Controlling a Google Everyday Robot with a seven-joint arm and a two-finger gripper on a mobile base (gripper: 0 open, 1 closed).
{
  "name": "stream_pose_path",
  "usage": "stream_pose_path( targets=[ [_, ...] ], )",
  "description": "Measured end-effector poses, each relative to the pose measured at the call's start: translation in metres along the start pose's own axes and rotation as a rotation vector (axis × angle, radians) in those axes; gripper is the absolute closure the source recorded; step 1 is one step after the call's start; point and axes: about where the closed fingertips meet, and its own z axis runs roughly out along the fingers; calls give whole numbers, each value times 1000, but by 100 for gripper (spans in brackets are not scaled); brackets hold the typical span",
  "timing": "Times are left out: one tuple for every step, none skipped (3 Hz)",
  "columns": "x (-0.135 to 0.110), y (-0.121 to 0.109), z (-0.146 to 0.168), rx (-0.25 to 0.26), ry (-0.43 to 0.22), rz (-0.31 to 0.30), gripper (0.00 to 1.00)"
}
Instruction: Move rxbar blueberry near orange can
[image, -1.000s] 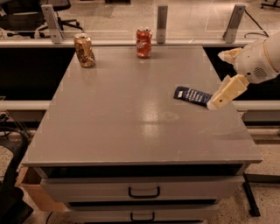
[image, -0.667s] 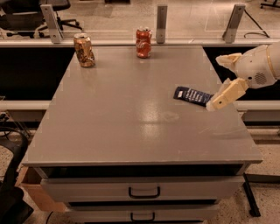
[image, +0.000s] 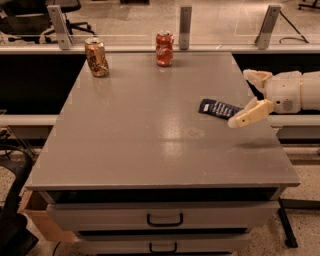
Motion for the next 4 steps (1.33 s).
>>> stream_pose_path(
  targets=[
    [4,-13,9,33,-40,-16,0],
    [17,-23,19,30,-45,5,0],
    [35,-21,30,-3,-44,54,0],
    [53,-14,38,-31,-56,102,0]
  ],
)
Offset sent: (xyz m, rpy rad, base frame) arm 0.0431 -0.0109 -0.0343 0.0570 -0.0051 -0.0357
